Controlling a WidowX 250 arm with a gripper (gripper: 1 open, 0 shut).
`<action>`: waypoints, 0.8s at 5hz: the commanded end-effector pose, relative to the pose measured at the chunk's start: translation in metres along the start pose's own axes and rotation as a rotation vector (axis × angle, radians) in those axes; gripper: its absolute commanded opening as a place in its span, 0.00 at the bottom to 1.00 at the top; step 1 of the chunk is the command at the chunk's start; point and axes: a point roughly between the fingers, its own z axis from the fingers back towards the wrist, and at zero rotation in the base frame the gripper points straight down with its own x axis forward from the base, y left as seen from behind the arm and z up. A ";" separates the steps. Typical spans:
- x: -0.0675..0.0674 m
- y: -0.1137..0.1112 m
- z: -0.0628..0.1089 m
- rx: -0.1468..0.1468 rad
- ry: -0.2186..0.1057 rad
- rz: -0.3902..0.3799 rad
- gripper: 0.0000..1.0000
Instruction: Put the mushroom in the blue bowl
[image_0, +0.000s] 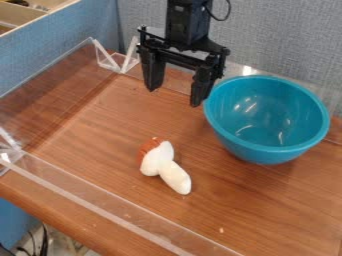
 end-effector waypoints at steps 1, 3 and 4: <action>-0.004 -0.004 -0.015 -0.016 0.002 0.066 1.00; -0.010 -0.013 -0.068 -0.052 0.012 0.234 1.00; -0.009 -0.015 -0.090 -0.066 0.009 0.329 1.00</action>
